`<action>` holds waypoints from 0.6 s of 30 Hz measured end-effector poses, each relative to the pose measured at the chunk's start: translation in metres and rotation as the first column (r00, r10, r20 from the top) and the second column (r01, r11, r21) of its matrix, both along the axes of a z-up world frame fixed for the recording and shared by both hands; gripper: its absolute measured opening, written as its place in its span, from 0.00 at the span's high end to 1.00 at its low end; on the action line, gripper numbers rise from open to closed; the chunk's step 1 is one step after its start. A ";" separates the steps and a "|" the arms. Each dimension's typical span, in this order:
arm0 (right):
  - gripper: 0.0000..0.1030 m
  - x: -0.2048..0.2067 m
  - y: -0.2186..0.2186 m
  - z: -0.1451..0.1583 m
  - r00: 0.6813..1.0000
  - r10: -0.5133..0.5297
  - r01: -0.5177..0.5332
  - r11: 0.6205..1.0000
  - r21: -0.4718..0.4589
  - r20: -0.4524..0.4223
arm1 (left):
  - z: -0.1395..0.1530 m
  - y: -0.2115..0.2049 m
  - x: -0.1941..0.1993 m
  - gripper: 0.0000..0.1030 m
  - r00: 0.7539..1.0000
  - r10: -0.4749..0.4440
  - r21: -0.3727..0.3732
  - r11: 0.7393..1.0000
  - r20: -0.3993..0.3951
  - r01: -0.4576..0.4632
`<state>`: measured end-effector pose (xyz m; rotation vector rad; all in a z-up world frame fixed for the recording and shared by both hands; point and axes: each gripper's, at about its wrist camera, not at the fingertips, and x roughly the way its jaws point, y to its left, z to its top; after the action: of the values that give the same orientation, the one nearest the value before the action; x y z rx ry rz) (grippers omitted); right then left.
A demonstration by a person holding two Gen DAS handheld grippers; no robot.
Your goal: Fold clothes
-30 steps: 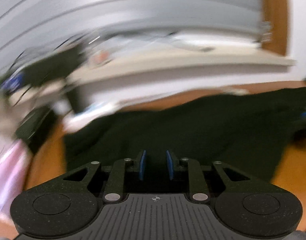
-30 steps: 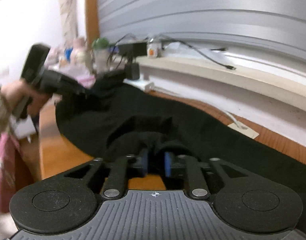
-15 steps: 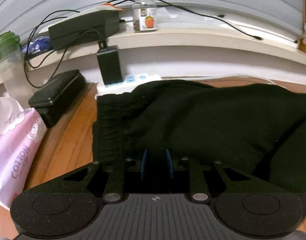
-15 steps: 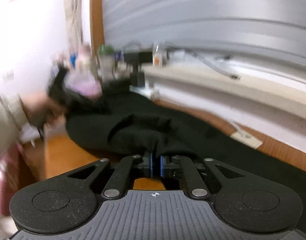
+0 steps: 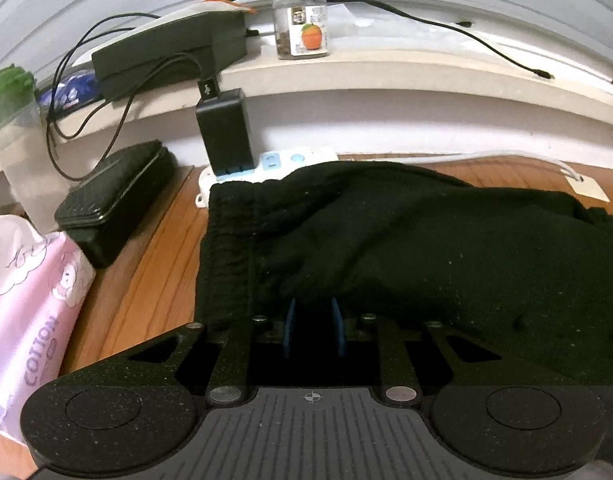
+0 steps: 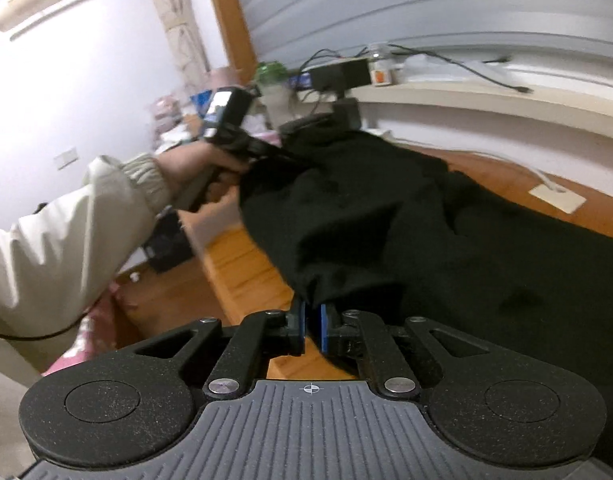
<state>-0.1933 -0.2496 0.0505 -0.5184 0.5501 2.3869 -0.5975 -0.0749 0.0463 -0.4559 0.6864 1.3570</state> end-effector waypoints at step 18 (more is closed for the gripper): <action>0.92 -0.005 -0.003 0.003 0.997 -0.073 0.071 0.993 0.091 0.016 | 0.002 -0.094 -0.056 0.38 0.978 0.053 0.112 0.991 0.201 -0.077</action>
<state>-0.1983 -0.2525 0.0535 -0.4729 0.4431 2.3242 -0.6535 -0.1688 0.0486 -0.5134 0.4278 1.3844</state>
